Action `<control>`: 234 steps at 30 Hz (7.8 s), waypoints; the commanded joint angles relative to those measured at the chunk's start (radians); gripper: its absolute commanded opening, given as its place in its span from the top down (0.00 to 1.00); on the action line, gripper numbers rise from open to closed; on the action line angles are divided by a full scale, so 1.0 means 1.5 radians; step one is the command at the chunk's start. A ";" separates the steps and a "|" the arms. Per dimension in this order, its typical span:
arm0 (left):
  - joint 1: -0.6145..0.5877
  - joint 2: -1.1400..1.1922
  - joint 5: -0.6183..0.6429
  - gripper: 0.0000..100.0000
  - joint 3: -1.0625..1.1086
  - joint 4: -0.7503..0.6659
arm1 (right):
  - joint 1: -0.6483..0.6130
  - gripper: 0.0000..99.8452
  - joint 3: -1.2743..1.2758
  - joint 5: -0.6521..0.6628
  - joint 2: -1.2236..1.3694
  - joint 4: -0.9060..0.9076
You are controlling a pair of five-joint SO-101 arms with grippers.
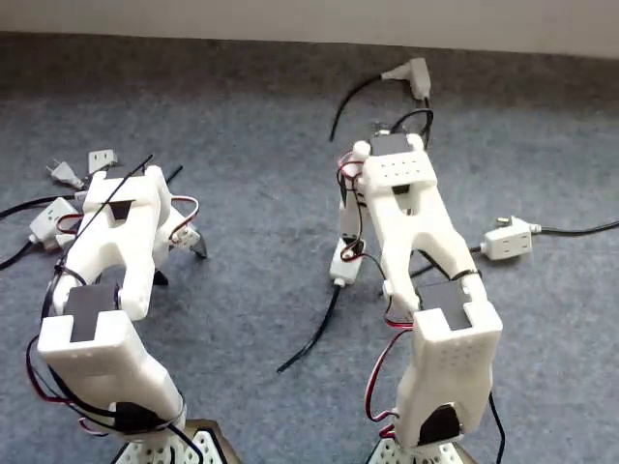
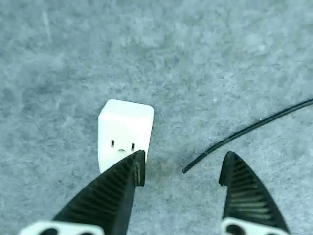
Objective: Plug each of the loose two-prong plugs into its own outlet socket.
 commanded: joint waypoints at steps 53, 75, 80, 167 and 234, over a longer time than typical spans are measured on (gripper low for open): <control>0.009 -0.031 0.001 0.71 -0.006 -0.029 | -0.027 0.75 0.100 0.010 -0.013 -0.069; 0.009 -0.031 0.001 0.71 -0.006 -0.029 | -0.064 0.75 -0.062 0.069 -0.041 0.029; 0.009 -0.031 0.001 0.71 -0.006 -0.029 | -0.113 0.75 -0.062 0.068 -0.038 0.025; 0.009 -0.031 0.002 0.71 -0.005 -0.043 | 0.022 0.75 0.090 0.159 0.053 -0.056; 0.009 -0.031 0.002 0.71 -0.006 -0.043 | 0.086 0.75 0.112 0.228 -0.065 -0.022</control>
